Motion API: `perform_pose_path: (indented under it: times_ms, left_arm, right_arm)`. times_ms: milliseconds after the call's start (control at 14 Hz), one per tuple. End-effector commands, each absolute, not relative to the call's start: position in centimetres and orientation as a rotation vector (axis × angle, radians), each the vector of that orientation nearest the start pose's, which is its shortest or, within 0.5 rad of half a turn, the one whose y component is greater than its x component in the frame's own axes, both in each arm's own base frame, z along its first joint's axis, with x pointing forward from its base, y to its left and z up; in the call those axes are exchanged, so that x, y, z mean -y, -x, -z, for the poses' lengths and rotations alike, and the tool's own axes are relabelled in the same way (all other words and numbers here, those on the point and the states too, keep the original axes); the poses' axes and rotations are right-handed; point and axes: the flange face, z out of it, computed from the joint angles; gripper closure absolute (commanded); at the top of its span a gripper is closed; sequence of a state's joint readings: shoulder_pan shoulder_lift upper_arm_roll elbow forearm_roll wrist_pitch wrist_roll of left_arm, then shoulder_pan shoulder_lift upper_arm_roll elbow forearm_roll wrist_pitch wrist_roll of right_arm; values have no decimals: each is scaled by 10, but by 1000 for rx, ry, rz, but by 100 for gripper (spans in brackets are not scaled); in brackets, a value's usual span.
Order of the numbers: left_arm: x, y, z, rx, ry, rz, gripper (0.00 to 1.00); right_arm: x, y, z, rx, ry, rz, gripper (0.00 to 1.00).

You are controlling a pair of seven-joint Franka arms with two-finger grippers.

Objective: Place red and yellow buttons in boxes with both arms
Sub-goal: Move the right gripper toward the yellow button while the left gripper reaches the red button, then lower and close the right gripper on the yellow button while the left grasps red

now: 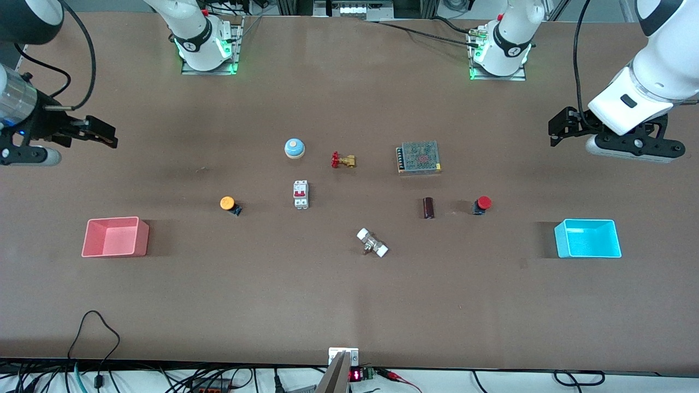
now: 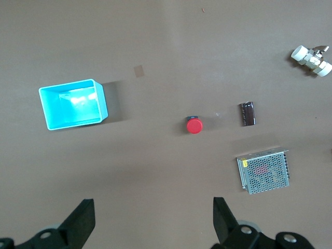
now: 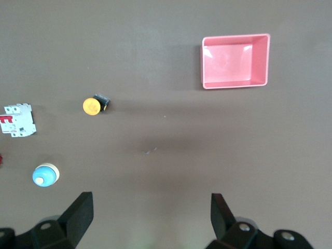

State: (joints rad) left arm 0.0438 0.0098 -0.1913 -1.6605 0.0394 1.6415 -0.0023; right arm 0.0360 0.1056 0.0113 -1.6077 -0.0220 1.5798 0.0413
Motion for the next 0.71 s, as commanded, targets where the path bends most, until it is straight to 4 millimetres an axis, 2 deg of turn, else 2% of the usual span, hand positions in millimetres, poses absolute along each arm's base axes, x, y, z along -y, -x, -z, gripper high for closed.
perform_pose_path:
  times_ms: [0, 71, 214, 357, 500, 643]
  left_arm:
    - [82, -563, -565, -259, 3107, -156, 0]
    - [83, -569, -557, -259, 3110, -180, 0]
    - [81, -591, -548, -256, 3118, -192, 0]
    - [82, -600, -534, -261, 3121, -233, 0]
    - [98, -601, -498, -272, 3112, -323, 0]
    - [118, -609, -459, -139, 3114, -301, 0]
  right_arm:
    - [-59, -602, -499, 62, 3150, -270, 0]
    - [-73, -605, -492, 56, 3155, -243, 0]
    - [-87, -616, -460, -97, 3165, -223, 0]
    - [-103, -616, -433, -276, 3155, -139, 0]
    - [-105, -615, -405, -413, 3137, -100, 0]
    - [-111, -607, -377, -472, 3114, -72, 0]
